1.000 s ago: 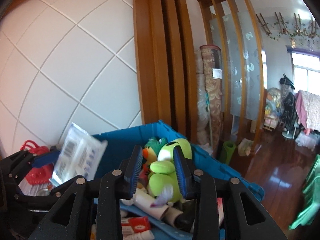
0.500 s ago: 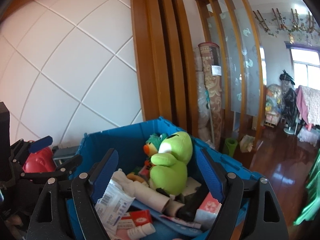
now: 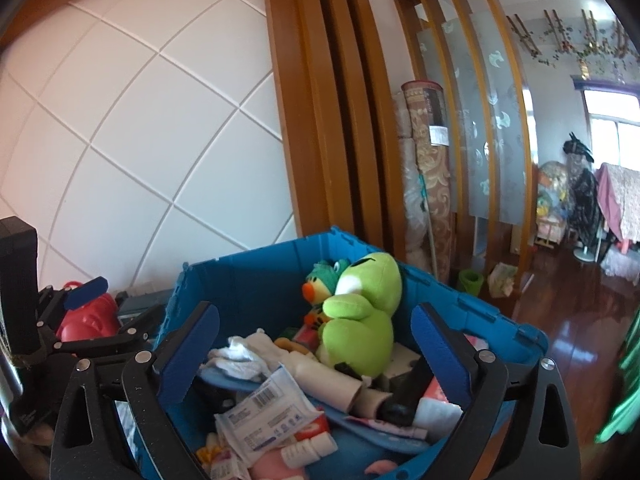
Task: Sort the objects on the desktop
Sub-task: 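Move both tools back toward the tape roll and ointment box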
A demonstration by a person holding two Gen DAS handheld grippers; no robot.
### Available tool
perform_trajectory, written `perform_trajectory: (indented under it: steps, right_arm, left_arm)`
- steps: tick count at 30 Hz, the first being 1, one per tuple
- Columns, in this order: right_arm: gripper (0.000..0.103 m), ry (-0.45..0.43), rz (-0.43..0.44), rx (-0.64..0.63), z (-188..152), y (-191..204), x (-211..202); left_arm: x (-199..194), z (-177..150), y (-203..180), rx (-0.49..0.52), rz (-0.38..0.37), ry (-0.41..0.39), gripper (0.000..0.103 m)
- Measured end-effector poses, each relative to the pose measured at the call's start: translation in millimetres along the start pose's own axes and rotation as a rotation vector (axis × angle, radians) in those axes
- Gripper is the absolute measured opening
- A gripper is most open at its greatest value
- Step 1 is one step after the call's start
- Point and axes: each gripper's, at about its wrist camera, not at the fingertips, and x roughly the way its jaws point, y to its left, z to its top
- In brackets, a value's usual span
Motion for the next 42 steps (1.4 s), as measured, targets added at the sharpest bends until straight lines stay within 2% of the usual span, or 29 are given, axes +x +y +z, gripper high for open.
perform_trajectory:
  steps: [5, 11, 20, 23, 30, 33, 36, 42]
  right_arm:
    - [0.102, -0.009, 0.000, -0.005, 1, 26, -9]
    - [0.102, -0.016, 0.045, -0.005, -5, 78, -18]
    - [0.102, 0.018, 0.150, -0.065, -25, 203, -18]
    - [0.103, 0.035, 0.195, -0.087, -38, 240, -13]
    - [0.103, 0.123, 0.266, -0.169, -75, 299, 21]
    - [0.103, 0.153, 0.306, -0.196, -86, 315, 43]
    - [0.103, 0.190, 0.360, -0.180, -98, 329, 71]
    - [0.103, 0.314, 0.441, -0.274, -131, 370, 134]
  left_arm:
    - [-10, -12, 30, -0.004, 0.009, 0.007, 0.082]
    - [-28, -35, 88, -0.008, 0.049, 0.027, 0.082]
    - [-54, -91, 206, -0.039, 0.152, 0.078, 0.082]
    - [-58, -115, 247, -0.041, 0.230, 0.098, 0.082]
    - [-51, -178, 338, -0.096, 0.414, 0.196, 0.082]
    - [-45, -207, 366, -0.143, 0.447, 0.256, 0.082]
    - [-28, -230, 380, -0.174, 0.451, 0.324, 0.082]
    - [16, -263, 379, -0.188, 0.378, 0.396, 0.082]
